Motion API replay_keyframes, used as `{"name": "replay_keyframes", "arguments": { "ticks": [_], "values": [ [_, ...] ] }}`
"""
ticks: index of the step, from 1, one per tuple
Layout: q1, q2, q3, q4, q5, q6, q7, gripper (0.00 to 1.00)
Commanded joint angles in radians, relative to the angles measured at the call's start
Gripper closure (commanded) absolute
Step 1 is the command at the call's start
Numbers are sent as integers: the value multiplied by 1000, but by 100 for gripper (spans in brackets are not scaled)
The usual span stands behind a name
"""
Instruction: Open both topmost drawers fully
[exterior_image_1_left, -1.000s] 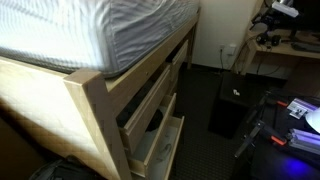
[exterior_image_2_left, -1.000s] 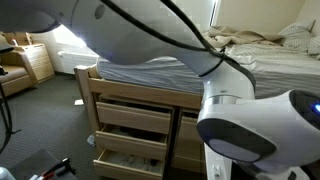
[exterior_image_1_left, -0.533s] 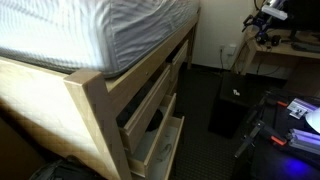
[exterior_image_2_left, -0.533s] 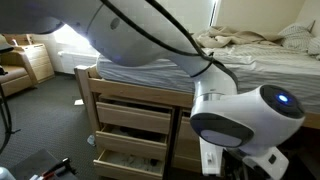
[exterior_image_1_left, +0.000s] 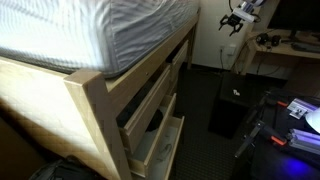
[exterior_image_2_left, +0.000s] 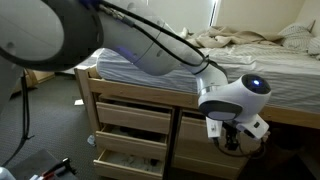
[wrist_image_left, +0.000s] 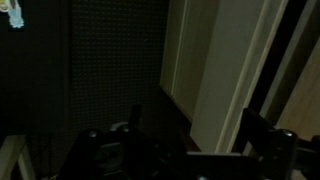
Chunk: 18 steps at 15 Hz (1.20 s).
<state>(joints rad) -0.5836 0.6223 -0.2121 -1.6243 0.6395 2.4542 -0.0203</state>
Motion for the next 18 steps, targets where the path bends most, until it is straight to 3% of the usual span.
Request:
{"name": "replay_keyframes", "arguments": {
  "ticks": [1, 5, 9, 11, 12, 16, 18],
  "values": [
    [-121, 66, 123, 147, 122, -141, -120, 0],
    [-167, 73, 187, 169, 230, -250, -305, 0],
    [-93, 60, 176, 109, 161, -329, -418, 0],
    [-43, 39, 156, 59, 102, -313, -425, 0],
    [-67, 72, 163, 120, 139, -319, -393, 0],
    [-30, 71, 156, 101, 112, -317, -397, 0],
    [-30, 132, 144, 151, 116, -318, -330, 0]
  ]
}}
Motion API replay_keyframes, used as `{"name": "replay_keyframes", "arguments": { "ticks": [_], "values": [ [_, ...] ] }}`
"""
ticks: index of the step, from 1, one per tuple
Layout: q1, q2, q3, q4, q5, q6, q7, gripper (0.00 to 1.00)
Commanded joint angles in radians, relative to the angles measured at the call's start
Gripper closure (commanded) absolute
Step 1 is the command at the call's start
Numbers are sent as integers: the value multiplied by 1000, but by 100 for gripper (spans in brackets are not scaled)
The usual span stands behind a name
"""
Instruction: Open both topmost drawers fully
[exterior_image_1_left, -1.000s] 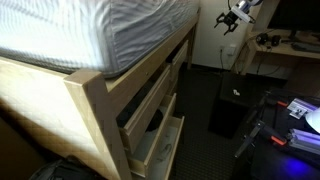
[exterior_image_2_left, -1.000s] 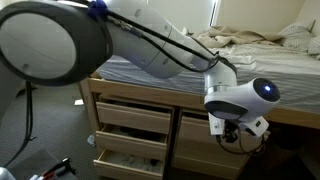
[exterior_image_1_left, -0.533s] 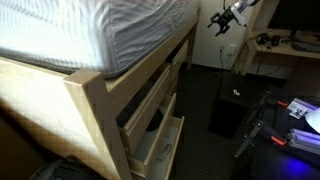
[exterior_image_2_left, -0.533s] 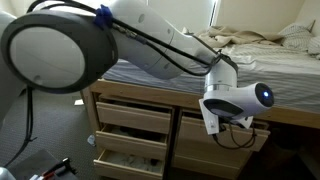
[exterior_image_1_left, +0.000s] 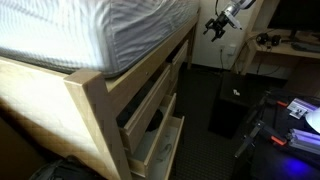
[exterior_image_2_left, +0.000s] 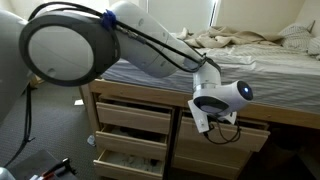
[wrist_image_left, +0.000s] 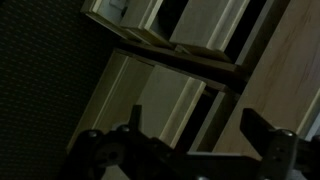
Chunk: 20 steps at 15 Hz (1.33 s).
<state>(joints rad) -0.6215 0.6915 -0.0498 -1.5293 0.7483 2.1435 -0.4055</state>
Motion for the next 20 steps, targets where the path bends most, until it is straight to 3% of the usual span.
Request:
{"name": "replay_keyframes", "arguments": {
  "ticks": [1, 4, 7, 11, 13, 14, 20],
  "values": [
    [18, 137, -22, 124, -5, -19, 111, 0],
    [15, 286, 17, 278, -1, -97, 190, 0],
    [61, 406, 24, 427, -29, -99, 258, 0],
    [139, 529, -26, 650, -103, -14, 422, 0],
    [150, 585, -49, 761, -140, -41, 510, 0],
    [143, 501, -20, 615, -111, -15, 438, 0],
    [162, 608, -66, 726, -138, -18, 558, 0]
  ]
}}
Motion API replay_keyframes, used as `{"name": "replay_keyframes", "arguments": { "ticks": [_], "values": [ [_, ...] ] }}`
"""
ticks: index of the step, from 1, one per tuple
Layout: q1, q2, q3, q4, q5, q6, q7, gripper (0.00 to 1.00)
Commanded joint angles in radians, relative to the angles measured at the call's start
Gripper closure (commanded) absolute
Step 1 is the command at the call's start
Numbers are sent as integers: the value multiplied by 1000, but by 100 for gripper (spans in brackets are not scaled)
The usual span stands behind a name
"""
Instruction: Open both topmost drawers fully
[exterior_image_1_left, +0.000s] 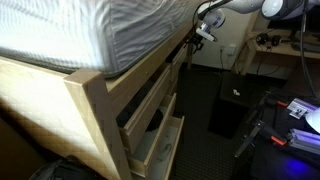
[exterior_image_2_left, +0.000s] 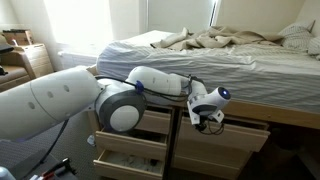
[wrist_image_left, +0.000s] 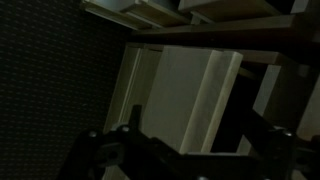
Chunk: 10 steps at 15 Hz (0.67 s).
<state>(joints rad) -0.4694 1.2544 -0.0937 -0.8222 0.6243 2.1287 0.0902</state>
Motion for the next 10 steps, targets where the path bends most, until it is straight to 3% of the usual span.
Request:
{"name": "replay_keyframes", "arguments": {
  "ticks": [1, 2, 3, 4, 7, 8, 10],
  "values": [
    [15, 79, -23, 48, -16, 8, 81, 0],
    [-3, 116, 26, 87, -57, 19, 108, 0],
    [2, 137, 33, 108, -68, 25, 126, 0],
    [25, 173, -6, 158, -50, 20, 143, 0],
    [41, 227, -22, 258, -67, 55, 209, 0],
    [27, 218, 17, 259, -129, 81, 247, 0],
    [17, 220, 12, 324, -197, 113, 292, 0]
  ]
}}
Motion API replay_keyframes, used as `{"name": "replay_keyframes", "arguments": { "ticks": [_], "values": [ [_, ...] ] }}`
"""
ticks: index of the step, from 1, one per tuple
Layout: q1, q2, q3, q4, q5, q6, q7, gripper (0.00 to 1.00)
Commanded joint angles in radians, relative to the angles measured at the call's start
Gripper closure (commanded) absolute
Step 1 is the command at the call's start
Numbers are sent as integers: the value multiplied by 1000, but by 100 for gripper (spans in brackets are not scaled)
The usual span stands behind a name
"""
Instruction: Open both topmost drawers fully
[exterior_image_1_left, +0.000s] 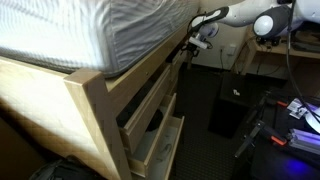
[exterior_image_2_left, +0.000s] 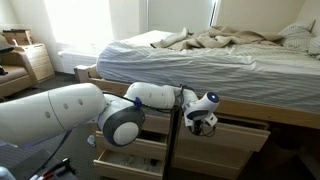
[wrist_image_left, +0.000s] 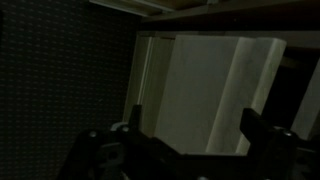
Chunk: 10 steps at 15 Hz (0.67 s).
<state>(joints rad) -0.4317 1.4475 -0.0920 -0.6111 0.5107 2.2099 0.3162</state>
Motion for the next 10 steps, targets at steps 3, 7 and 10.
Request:
{"name": "replay_keyframes", "arguments": {
  "ticks": [3, 7, 10],
  "values": [
    [-41, 41, 32, 185, -107, 61, 75, 0],
    [-85, 29, 175, 120, 7, 36, -14, 0],
    [-112, 33, 255, 95, 70, 23, -67, 0]
  ]
}}
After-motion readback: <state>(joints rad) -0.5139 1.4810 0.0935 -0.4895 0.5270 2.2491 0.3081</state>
